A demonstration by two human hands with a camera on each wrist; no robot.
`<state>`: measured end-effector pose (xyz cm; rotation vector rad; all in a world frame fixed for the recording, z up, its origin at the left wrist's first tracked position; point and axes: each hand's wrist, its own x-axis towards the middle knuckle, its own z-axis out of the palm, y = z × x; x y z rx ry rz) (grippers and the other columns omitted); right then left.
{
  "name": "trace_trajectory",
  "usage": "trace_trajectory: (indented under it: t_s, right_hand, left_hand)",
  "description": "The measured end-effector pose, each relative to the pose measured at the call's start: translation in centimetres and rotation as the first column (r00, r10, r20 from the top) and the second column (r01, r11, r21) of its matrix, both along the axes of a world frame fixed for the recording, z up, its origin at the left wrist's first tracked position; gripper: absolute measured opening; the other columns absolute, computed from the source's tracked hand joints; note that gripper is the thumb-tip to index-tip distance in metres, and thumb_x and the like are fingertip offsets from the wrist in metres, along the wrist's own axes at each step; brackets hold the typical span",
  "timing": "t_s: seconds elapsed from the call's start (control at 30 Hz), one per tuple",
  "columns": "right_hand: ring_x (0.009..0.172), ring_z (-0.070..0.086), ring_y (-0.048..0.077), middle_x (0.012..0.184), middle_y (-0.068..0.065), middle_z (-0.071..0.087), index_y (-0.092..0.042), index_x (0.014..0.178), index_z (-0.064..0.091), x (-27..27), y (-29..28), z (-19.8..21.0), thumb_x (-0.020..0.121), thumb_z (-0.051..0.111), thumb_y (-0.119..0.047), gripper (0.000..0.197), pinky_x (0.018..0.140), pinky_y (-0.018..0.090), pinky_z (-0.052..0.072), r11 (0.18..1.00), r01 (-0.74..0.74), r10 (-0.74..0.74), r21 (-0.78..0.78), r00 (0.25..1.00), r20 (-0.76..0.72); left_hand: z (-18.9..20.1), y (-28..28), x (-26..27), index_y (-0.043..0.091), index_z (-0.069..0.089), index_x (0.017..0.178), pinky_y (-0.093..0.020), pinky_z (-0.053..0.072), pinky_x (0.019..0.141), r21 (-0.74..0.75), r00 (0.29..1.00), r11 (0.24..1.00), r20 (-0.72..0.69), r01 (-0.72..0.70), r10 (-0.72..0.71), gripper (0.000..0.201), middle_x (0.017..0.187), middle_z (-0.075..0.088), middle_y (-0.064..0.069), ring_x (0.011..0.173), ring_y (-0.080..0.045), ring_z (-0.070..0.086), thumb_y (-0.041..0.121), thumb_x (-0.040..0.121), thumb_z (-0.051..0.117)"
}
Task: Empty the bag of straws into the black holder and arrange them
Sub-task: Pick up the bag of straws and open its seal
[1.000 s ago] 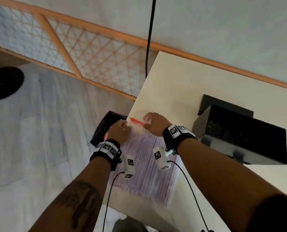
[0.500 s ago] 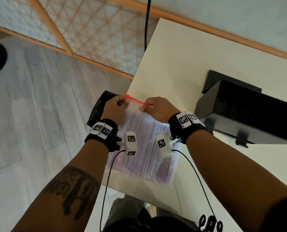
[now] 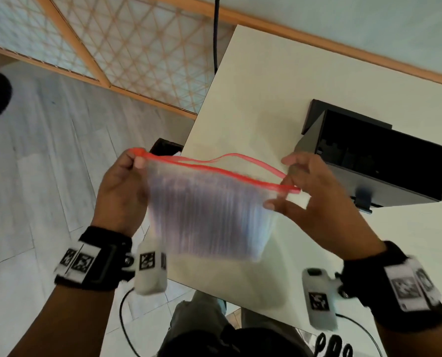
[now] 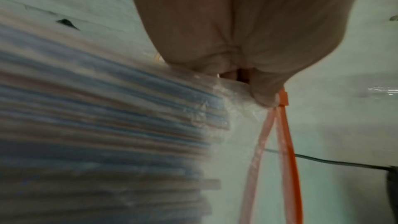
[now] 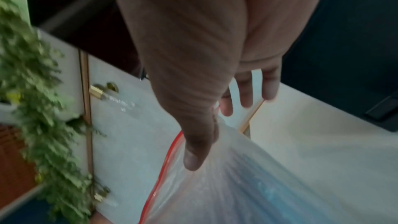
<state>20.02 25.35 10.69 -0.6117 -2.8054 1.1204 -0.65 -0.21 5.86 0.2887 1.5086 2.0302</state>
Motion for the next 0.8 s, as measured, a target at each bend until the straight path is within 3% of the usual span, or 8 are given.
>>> trace_trajectory:
  t_s: [0.07, 0.17, 0.23, 0.37, 0.5, 0.57, 0.67, 0.8]
  right_hand:
    - [0.111, 0.059, 0.003, 0.130, -0.015, 0.049, -0.026, 0.083, 0.065, 1.7, -0.6, 1.0, 0.076, 0.076, -0.045, 0.023, 0.092, 0.013, 0.048, 0.996, -0.009, 0.006, -0.086, 0.999, -0.037]
    - [0.108, 0.065, 0.012, 0.132, -0.012, 0.052, -0.021, 0.087, 0.066, 3.4, -1.6, 1.3, 0.078, 0.076, -0.037, 0.022, 0.093, 0.021, 0.054, 0.976, -0.059, 0.039, -0.211, 0.995, -0.096]
    - [0.115, 0.064, 0.013, 0.134, -0.010, 0.052, -0.019, 0.089, 0.067, 4.1, -2.1, 1.0, 0.079, 0.077, -0.031, 0.019, 0.095, 0.031, 0.055, 0.960, -0.108, 0.077, -0.257, 0.989, -0.126]
    - [0.124, 0.060, 0.020, 0.135, -0.001, 0.053, -0.013, 0.088, 0.068, 5.3, -2.3, 1.3, 0.080, 0.079, -0.018, 0.014, 0.099, 0.041, 0.054, 0.948, -0.139, 0.083, -0.286, 0.977, -0.197]
    - [0.132, 0.054, 0.025, 0.140, 0.004, 0.050, -0.013, 0.085, 0.068, 6.4, -2.0, 2.4, 0.081, 0.074, -0.013, 0.007, 0.102, 0.049, 0.050, 0.931, -0.125, 0.026, -0.342, 0.960, -0.279]
    - [0.134, 0.052, 0.026, 0.144, 0.007, 0.047, -0.012, 0.083, 0.067, 6.7, -1.6, 2.3, 0.081, 0.074, -0.013, 0.007, 0.101, 0.050, 0.049, 0.929, -0.124, 0.020, -0.349, 0.957, -0.288]
    - [0.135, 0.051, 0.022, 0.147, 0.006, 0.046, -0.013, 0.082, 0.067, 6.7, -1.3, 1.0, 0.080, 0.076, -0.016, 0.010, 0.097, 0.042, 0.049, 0.948, -0.111, 0.034, -0.299, 0.967, -0.251]
    - [0.137, 0.048, 0.024, 0.148, 0.004, 0.044, -0.011, 0.101, 0.059, 7.0, -1.5, -1.5, 0.074, 0.084, -0.014, 0.037, 0.102, 0.044, 0.049, 0.956, -0.080, 0.010, -0.281, 0.970, -0.243]
  left_hand:
    - [0.1, -0.9, 1.2, 0.010, 0.057, 0.114, -0.069, 0.029, 0.113, 0.022, 0.991, 0.991, -0.049, 0.128, -0.127, 0.040, 0.137, 0.049, -0.031, 0.139, -0.054, 0.040, 0.024, 0.082, 0.074]
    - [-1.2, -1.5, 3.6, 0.029, 0.056, 0.133, -0.054, 0.046, 0.104, -0.224, 0.937, 0.924, -0.091, 0.310, -0.337, 0.087, 0.140, 0.061, -0.007, 0.133, -0.031, 0.055, 0.035, 0.055, 0.094]
    - [-1.9, -1.5, 5.0, 0.037, 0.069, 0.118, -0.055, 0.050, 0.102, -0.217, 0.939, 0.921, -0.046, 0.323, -0.340, 0.065, 0.126, 0.070, 0.001, 0.125, -0.032, 0.061, 0.050, 0.058, 0.093]
    - [-1.2, -0.5, 7.0, 0.036, 0.077, 0.099, -0.044, 0.054, 0.101, -0.166, 0.946, 0.959, -0.192, 0.230, -0.260, 0.015, 0.128, 0.070, 0.002, 0.126, -0.029, 0.063, 0.043, 0.087, 0.073]
    - [0.1, 0.3, 7.9, 0.037, 0.076, 0.108, -0.031, 0.055, 0.101, -0.147, 0.958, 0.975, -0.212, 0.165, -0.194, 0.023, 0.123, 0.073, 0.011, 0.123, -0.013, 0.066, 0.023, 0.094, 0.067]
    - [0.1, 0.3, 8.2, 0.020, 0.077, 0.108, -0.046, 0.048, 0.110, -0.027, 0.963, 0.978, -0.175, 0.204, -0.206, 0.024, 0.136, 0.065, -0.007, 0.134, -0.030, 0.057, 0.034, 0.089, 0.073]
    - [-0.6, 0.1, 8.5, 0.030, 0.070, 0.123, -0.059, 0.041, 0.113, -0.048, 0.979, 0.986, -0.122, 0.160, -0.165, 0.039, 0.134, 0.064, -0.011, 0.133, -0.032, 0.056, 0.047, 0.087, 0.072]
    - [-1.1, 0.4, 10.0, 0.034, 0.066, 0.131, -0.028, 0.042, 0.114, 0.151, 0.970, 0.962, -0.118, 0.229, -0.212, 0.035, 0.133, 0.066, 0.015, 0.131, -0.005, 0.057, 0.030, 0.096, 0.063]
